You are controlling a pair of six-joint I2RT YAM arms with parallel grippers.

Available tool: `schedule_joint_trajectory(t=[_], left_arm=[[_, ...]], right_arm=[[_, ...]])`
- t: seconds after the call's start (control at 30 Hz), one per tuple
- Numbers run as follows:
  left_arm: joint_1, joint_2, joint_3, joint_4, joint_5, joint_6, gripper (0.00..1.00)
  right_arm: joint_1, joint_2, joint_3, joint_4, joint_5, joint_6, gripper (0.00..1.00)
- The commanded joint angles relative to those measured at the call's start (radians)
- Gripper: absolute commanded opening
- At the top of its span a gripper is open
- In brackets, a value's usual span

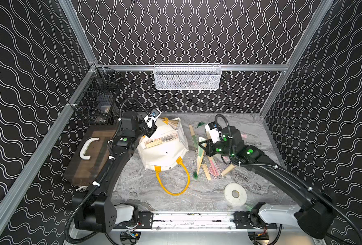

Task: Take out the folding fans from the tote bags
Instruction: Place the folding fan at the center of the board.

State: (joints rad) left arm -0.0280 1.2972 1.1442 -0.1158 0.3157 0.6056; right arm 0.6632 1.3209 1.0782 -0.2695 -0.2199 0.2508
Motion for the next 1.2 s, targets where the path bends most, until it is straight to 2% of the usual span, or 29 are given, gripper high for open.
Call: schedule_joint_trajectory(t=[0.0, 0.1, 0.27, 0.5, 0.57, 0.67, 0.8, 0.97, 1.17], left_arm=[[0.033, -0.008, 0.01, 0.06, 0.057, 0.039, 0.0], [0.064, -0.01, 0.032, 0.066, 0.068, 0.041, 0.0], [0.081, -0.021, 0.048, 0.074, 0.066, 0.051, 0.0], [0.089, -0.038, 0.058, 0.071, 0.094, 0.055, 0.0], [0.092, -0.04, 0.055, 0.075, 0.099, 0.055, 0.0], [0.093, -0.035, 0.061, 0.07, 0.1, 0.057, 0.0], [0.093, -0.036, 0.06, 0.07, 0.101, 0.055, 0.0], [0.093, -0.045, 0.059, 0.071, 0.106, 0.056, 0.0], [0.094, -0.047, 0.061, 0.064, 0.107, 0.057, 0.0]], right_arm=[[-0.012, 0.09, -0.008, 0.047, -0.08, 0.004, 0.12], [-0.024, 0.213, 0.021, 0.071, -0.149, 0.007, 0.12], [-0.051, 0.435, 0.161, -0.001, -0.292, 0.002, 0.13], [-0.078, 0.614, 0.206, -0.002, -0.287, 0.022, 0.14], [-0.097, 0.641, 0.196, 0.013, -0.305, 0.03, 0.17], [-0.117, 0.684, 0.194, 0.028, -0.328, 0.037, 0.3], [-0.117, 0.734, 0.21, -0.001, -0.268, 0.04, 0.41], [-0.119, 0.727, 0.211, -0.038, -0.177, 0.04, 0.45], [-0.116, 0.662, 0.186, -0.057, -0.141, 0.05, 0.46]])
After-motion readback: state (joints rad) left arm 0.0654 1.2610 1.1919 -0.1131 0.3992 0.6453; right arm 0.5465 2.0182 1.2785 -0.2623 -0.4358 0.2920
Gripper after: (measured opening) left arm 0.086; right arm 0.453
